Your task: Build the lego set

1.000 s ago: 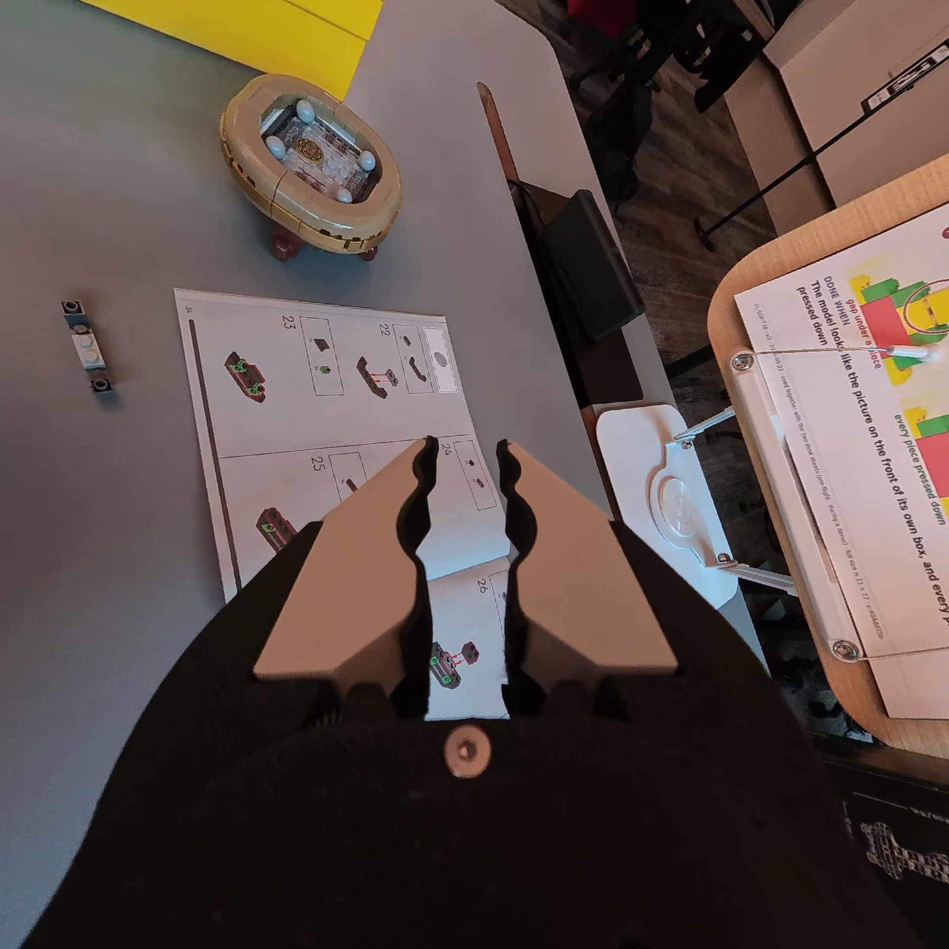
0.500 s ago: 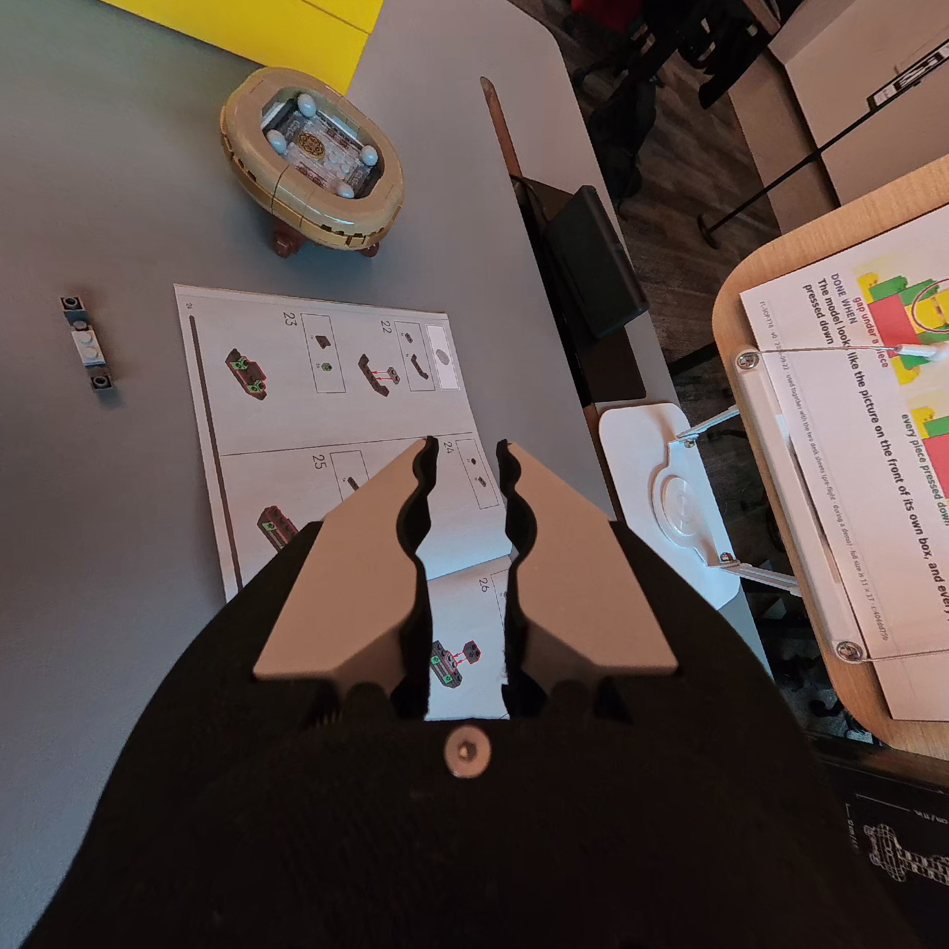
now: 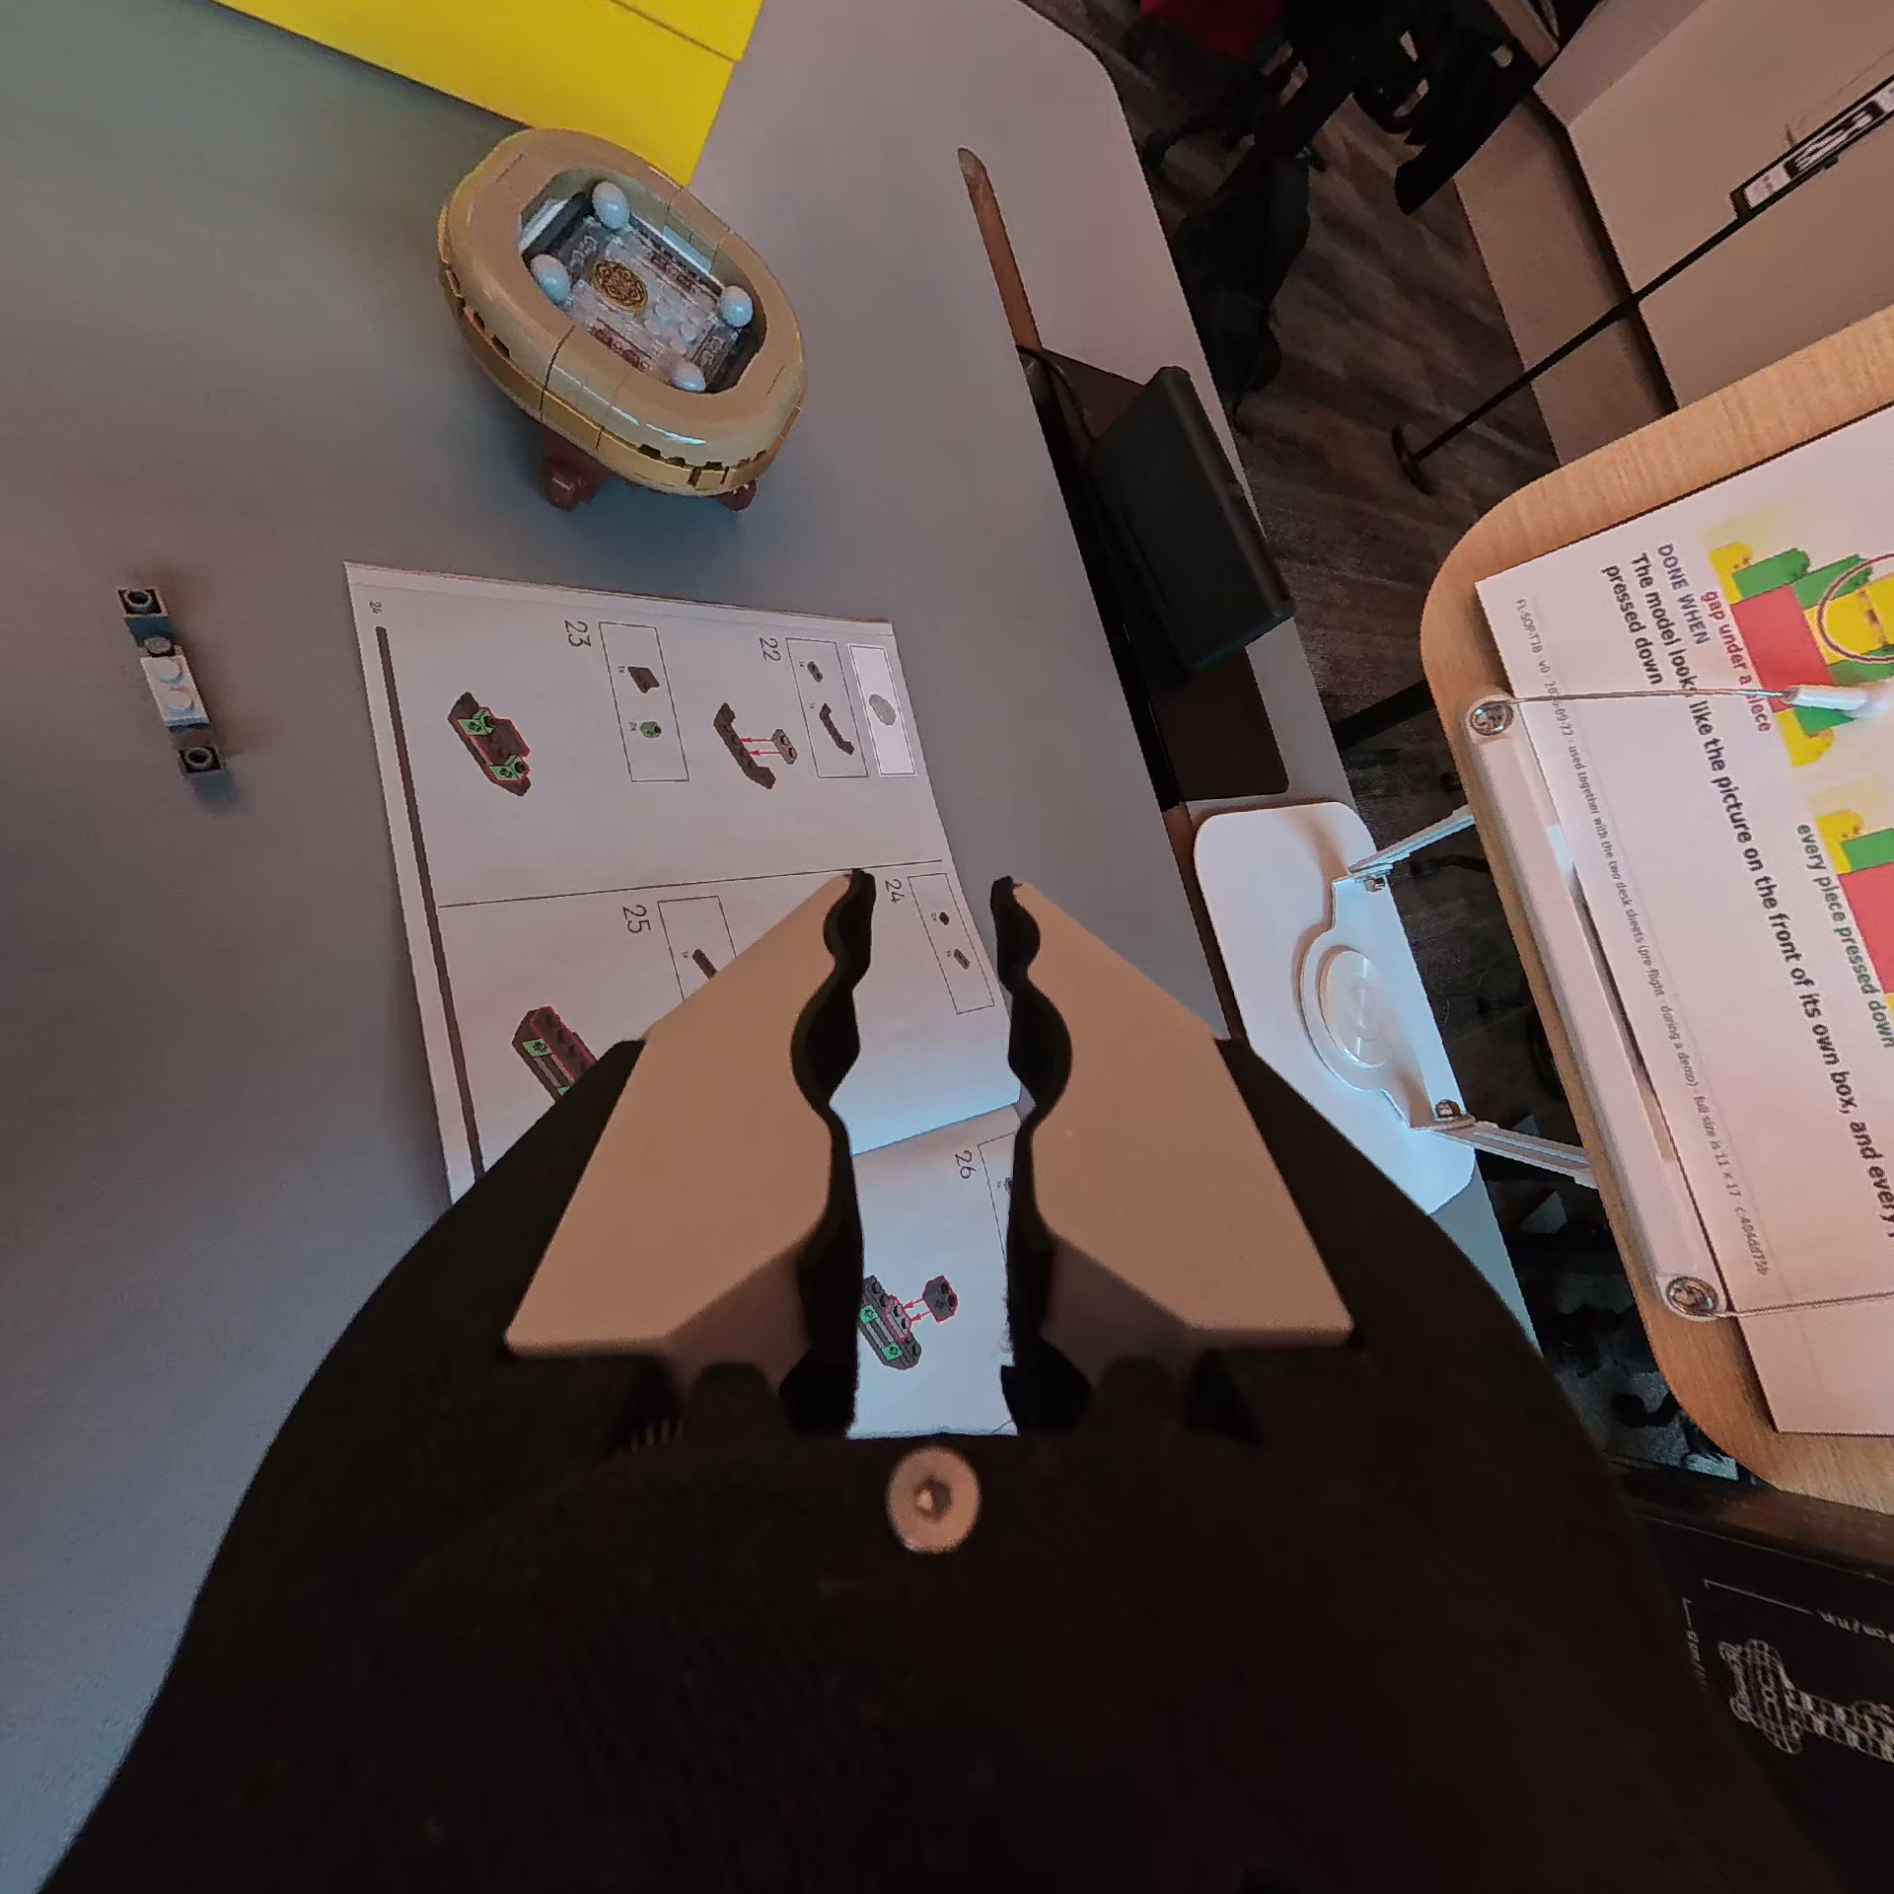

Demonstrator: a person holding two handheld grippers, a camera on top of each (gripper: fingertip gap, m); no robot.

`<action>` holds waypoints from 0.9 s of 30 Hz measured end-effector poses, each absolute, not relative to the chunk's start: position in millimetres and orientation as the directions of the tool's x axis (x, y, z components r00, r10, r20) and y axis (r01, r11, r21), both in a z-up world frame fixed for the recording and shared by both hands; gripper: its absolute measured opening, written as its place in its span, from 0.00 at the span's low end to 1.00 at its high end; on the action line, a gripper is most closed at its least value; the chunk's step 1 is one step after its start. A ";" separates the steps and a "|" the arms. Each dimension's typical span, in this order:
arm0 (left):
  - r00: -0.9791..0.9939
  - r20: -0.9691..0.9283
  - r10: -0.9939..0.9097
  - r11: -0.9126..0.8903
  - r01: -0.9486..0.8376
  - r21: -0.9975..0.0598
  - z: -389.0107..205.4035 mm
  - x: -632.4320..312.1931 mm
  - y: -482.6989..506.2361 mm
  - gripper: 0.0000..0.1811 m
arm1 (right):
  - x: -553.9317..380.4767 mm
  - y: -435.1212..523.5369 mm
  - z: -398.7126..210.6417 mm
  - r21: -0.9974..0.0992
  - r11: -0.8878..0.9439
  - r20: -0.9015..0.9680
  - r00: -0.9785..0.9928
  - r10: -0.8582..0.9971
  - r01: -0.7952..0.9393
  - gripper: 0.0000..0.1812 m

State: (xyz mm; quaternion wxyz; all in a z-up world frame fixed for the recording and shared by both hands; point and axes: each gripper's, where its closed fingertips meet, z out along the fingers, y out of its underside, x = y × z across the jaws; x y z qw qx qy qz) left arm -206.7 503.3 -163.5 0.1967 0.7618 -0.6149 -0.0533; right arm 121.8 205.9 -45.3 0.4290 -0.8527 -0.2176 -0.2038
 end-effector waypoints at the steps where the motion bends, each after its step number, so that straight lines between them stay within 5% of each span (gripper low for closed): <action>1: 0.223 0.155 -0.962 -0.157 -0.922 0.353 -163.0 -205.0 504.8 0.04 | 121.8 205.9 -45.4 -0.642 -0.537 0.535 0.822 0.196 0.546 0.12; 14: 0.153 0.092 -0.984 -0.138 -0.979 0.150 -147.7 -170.9 522.3 0.03 | 122.1 206.2 -48.1 -0.636 -0.544 0.534 0.821 0.201 0.547 0.12; 27: 0.208 -0.039 -0.977 -0.211 -0.970 0.117 -152.2 -166.3 559.3 0.04 | 122.8 206.2 -50.8 -0.632 -0.551 0.532 0.822 0.203 0.546 0.12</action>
